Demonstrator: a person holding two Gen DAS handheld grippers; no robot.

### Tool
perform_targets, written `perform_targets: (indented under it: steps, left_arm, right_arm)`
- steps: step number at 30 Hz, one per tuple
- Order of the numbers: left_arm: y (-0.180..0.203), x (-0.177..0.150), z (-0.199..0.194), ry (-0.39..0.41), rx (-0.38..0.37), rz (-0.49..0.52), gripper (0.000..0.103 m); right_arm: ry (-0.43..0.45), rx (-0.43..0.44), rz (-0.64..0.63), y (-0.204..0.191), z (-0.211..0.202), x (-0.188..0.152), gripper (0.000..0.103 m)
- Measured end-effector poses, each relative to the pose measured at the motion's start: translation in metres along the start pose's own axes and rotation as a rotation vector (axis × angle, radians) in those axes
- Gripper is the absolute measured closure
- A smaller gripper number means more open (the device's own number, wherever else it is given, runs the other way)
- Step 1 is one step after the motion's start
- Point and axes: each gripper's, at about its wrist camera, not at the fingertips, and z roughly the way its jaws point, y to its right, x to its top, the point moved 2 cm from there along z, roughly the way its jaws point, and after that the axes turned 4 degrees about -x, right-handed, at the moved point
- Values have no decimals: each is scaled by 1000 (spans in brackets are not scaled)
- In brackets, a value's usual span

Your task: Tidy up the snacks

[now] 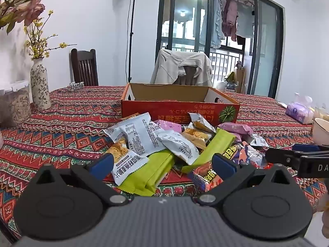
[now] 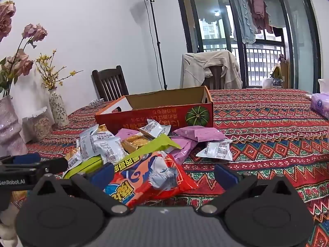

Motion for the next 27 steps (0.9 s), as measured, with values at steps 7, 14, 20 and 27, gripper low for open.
perform_targets:
  steps: [7, 14, 20, 27]
  left_arm:
    - [0, 3, 3, -28, -6, -10, 0]
    - [-5, 0, 6, -32, -10, -24, 0]
    - [-5, -1, 10, -37, -23, -34, 0]
    - [-3, -2, 13, -37, -43, -36, 0]
  right_arm:
    - [-7, -8, 3, 2, 2, -2, 0]
    - [-13, -13, -1, 4, 4, -1, 0]
    - [-22, -15, -4, 1, 7, -3, 0]
    - [-27, -18, 1, 4, 10, -4, 0]
